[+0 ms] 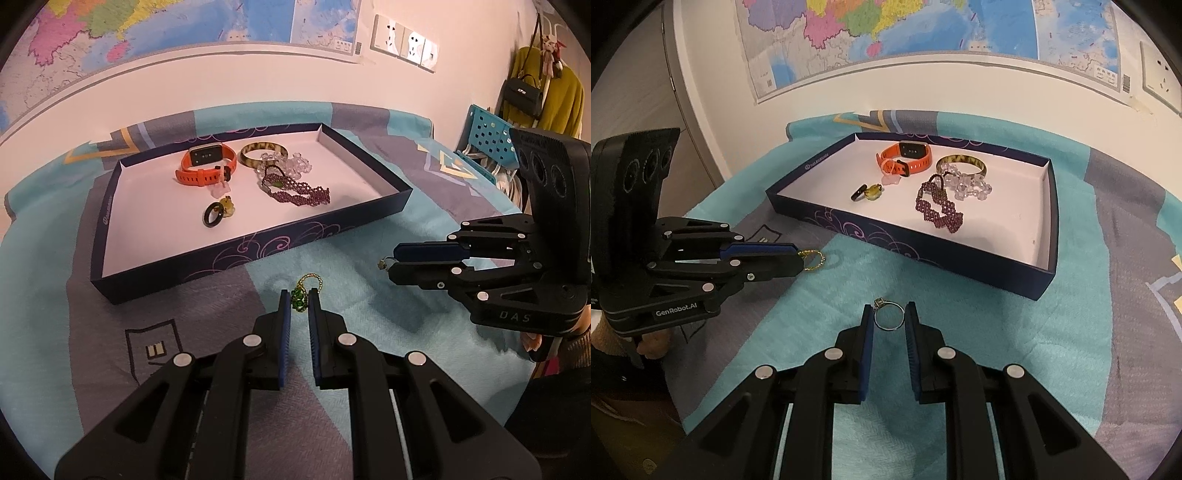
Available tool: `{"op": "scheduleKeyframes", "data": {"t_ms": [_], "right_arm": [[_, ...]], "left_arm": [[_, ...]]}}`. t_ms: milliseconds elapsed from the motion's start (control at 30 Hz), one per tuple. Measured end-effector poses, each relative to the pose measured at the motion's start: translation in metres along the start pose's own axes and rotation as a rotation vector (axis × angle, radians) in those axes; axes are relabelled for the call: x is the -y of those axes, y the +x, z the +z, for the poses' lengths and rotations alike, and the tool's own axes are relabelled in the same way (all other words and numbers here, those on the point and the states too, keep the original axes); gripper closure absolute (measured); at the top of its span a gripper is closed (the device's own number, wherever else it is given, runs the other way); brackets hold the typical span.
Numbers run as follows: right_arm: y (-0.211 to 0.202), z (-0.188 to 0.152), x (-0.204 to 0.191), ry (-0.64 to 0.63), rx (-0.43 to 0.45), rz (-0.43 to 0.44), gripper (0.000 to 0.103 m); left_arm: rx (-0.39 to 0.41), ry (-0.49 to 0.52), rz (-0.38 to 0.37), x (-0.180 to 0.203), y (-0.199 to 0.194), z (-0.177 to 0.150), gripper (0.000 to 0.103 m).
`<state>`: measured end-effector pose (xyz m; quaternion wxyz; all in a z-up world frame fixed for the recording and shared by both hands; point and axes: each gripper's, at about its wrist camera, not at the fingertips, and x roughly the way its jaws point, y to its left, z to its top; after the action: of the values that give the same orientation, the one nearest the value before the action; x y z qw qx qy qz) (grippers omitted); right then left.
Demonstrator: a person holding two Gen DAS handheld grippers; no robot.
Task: Organize jewelry
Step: 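Lift both held rings toward the box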
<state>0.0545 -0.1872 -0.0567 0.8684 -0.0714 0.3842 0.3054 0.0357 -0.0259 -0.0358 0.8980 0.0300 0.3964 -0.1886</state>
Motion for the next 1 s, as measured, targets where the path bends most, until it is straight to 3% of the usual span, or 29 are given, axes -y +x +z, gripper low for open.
{"op": "scheduleKeyframes", "data": {"t_ms": [1000], "right_arm": [[-0.012,0.019,-0.001,-0.003,0.064,0.004,0.088]], "left_arm": [[0.063,-0.009,0.006,-0.008,-0.019,0.011,0.093]]}}
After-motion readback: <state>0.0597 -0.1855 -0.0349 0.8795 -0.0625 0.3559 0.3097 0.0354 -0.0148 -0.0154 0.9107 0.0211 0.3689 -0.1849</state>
